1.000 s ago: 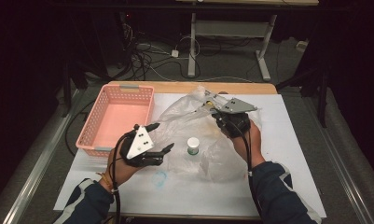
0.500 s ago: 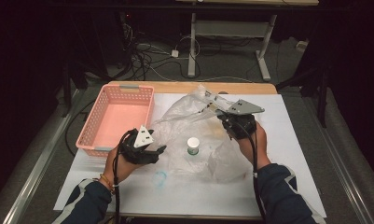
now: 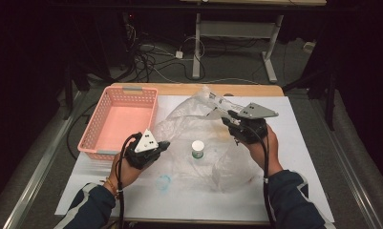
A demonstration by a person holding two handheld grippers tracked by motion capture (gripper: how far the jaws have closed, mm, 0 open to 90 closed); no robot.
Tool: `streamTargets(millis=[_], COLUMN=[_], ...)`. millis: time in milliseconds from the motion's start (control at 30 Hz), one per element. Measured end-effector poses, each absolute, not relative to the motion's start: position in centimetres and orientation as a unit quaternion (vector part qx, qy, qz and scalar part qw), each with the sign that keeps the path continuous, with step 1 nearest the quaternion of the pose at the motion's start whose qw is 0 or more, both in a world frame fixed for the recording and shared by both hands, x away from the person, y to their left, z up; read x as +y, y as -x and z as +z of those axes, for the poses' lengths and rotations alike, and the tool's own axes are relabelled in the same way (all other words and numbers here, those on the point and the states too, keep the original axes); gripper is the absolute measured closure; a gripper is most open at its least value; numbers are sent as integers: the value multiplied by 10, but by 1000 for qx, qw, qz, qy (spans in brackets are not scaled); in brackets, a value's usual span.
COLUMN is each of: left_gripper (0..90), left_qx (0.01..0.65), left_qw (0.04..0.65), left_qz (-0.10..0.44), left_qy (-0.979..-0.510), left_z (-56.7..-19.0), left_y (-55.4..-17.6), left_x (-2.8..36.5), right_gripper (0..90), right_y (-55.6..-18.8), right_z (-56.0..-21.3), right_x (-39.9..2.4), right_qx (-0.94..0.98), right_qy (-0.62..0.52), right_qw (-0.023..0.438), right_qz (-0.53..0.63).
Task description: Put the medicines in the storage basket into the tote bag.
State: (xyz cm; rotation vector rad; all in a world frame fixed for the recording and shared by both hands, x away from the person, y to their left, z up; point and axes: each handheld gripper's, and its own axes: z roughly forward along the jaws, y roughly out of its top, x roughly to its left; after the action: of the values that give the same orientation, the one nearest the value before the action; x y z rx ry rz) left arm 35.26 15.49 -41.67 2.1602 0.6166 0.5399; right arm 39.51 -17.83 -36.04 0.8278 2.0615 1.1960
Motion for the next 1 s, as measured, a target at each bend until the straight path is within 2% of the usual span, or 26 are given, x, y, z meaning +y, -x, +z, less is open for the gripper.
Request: streamTargets(millis=[233,367,433,600,767,967,1000], left_gripper=[857,857,857,857,857,855,854], left_qx=[243,242,242,243,241,239,238], left_qw=[402,401,401,402,403,405,404], left_qz=[213,213,213,213,215,214,215], left_qy=[-857,-857,-857,-857,-856,-856,-857], left_z=[-418,-418,-418,-419,-419,-420,-421], left_y=[-352,-352,-351,-351,-350,-350,-350], left_x=[153,153,153,152,150,148,148], right_gripper=[392,340,308,237,156,163,187], right_y=[-366,-337,-321,-289,-273,-279,-280], right_z=[-342,-332,-333,-356,-390,-421,-424], right_x=[-189,-194,-196,-195,-183,-167,-166], right_qx=[765,769,772,800,836,866,866], right_qy=[-291,-262,-250,-221,-205,-200,-198], right_qw=[300,288,266,220,195,179,188], right_qz=[489,508,520,513,469,422,419])
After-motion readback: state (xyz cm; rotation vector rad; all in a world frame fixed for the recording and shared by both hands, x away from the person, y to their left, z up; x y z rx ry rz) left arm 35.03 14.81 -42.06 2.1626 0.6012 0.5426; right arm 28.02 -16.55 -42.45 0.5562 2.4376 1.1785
